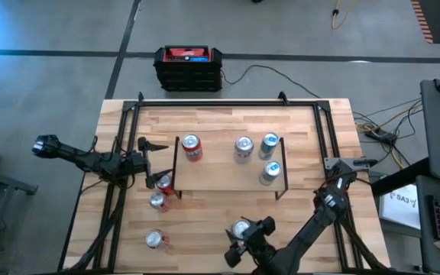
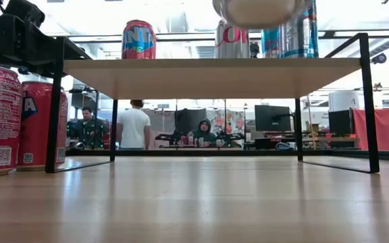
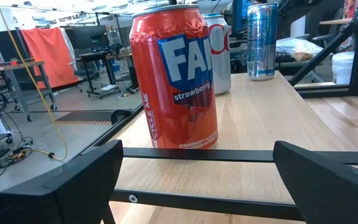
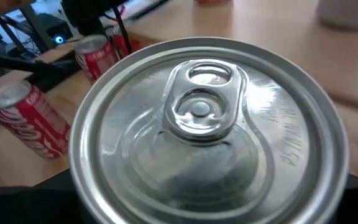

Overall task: Place canned beverage on shelf
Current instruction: Put the silver red soda can on the shelf aligned with the other silver red soda can

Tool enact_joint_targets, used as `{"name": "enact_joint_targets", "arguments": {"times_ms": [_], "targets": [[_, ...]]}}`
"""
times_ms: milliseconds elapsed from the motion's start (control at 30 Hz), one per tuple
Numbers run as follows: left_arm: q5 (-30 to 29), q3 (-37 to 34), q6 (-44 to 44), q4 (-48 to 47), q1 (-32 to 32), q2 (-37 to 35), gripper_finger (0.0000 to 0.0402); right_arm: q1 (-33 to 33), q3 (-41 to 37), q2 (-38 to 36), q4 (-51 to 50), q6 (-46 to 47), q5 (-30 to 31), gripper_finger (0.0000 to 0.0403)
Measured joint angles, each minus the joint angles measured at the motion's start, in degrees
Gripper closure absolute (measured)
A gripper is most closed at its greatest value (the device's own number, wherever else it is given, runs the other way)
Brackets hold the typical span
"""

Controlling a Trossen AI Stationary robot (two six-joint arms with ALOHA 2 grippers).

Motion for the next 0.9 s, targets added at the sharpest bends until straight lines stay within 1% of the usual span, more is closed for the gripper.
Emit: {"name": "enact_joint_targets", "arguments": {"times_ms": [167, 333, 733, 900], "targets": [[0.0, 0.0, 0.0, -0.01, -0.01, -0.01, 0.0002, -1.39, 0.02, -3.31, -0.07, -5.12, 1.89, 0.0116], [0.0, 0.0, 0.0, -0.01, 0.0, -0.01, 0.0002, -4.3, 0.02, -4.88, -0.09, -8.61, 1.62, 0.0116], [0.0, 0.0, 0.0, 0.01, -0.02, 0.01, 0.0002, -13.9, 0.0, -5.79, -0.11, -8.2, -3.15, 0.0116], [0.0, 0.0, 0.0, 0.01, -0.01, -0.01, 0.0002, -16.99, 0.0, -5.79, -0.09, -8.1, -3.28, 0.0116]]}}
